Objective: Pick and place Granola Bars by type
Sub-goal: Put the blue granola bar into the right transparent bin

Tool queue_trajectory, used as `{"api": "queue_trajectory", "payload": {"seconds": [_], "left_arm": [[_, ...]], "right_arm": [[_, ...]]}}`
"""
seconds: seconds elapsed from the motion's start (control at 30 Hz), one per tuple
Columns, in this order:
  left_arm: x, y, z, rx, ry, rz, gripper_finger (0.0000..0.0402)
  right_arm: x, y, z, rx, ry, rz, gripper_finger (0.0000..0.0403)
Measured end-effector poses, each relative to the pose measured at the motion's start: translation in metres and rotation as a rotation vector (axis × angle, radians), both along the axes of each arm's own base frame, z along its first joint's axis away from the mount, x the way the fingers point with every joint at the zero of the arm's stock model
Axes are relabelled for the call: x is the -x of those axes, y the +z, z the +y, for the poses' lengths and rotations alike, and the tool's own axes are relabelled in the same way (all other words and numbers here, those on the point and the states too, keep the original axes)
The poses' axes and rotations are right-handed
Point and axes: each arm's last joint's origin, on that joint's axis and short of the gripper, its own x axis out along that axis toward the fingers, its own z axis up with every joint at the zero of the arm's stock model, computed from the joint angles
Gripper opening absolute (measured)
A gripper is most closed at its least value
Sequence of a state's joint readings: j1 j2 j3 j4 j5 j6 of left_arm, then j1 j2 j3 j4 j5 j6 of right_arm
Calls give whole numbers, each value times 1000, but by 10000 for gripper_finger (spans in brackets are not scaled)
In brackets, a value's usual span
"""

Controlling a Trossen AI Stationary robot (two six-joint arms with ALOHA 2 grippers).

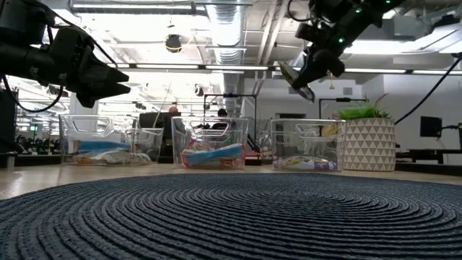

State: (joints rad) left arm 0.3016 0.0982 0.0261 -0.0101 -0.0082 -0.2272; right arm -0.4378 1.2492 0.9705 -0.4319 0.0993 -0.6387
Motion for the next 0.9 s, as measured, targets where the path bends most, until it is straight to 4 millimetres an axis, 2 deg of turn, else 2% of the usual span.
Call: {"api": "queue_trajectory", "payload": {"seconds": [0.23,0.47,0.9], "left_arm": [[0,0,0,0,0,0,211],[0,0,0,0,-1,1,211],[0,0,0,-1,-1,1,211]], "right_arm": [[-10,5,-10,36,-85,210,48],[-19,5,-12,14,-90,333,48],[-33,-29,-8,-89,26,521,48]]}}
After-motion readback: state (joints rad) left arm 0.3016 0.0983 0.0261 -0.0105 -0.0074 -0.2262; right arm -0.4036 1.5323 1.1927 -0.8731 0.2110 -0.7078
